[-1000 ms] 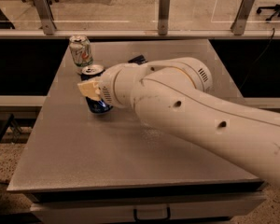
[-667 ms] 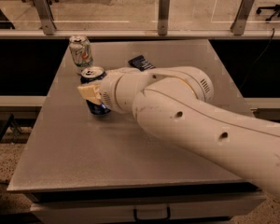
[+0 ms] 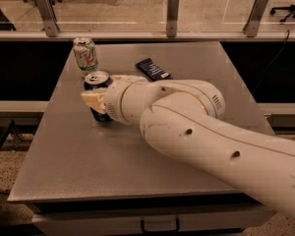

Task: Place pepsi can upright

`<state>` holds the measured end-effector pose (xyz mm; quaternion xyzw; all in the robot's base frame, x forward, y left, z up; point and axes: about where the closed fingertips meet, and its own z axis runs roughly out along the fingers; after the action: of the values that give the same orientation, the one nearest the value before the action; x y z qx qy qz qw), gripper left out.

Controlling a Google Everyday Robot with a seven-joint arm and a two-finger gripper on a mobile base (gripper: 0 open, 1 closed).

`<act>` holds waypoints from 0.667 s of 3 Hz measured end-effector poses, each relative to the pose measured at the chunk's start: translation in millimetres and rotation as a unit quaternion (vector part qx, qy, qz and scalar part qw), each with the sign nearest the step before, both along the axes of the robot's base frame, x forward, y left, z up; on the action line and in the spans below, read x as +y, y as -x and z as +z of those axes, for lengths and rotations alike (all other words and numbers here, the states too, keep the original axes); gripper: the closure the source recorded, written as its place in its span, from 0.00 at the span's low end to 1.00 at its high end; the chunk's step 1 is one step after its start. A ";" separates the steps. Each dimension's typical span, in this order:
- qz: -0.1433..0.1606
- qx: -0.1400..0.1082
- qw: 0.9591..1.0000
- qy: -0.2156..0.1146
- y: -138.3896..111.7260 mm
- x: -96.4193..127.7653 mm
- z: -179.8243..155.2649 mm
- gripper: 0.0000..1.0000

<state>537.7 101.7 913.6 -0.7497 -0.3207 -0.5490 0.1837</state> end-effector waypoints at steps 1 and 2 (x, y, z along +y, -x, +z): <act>0.000 -0.003 1.000 0.001 1.3 0.9 2.7 0.16; 0.001 -0.006 1.000 0.002 2.7 1.9 5.6 0.00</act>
Offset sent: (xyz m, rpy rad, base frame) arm -0.0013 0.0009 0.0027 -0.0020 -0.0053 0.0008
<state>535.0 103.6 919.3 -0.7467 -0.3234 -0.5523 0.1809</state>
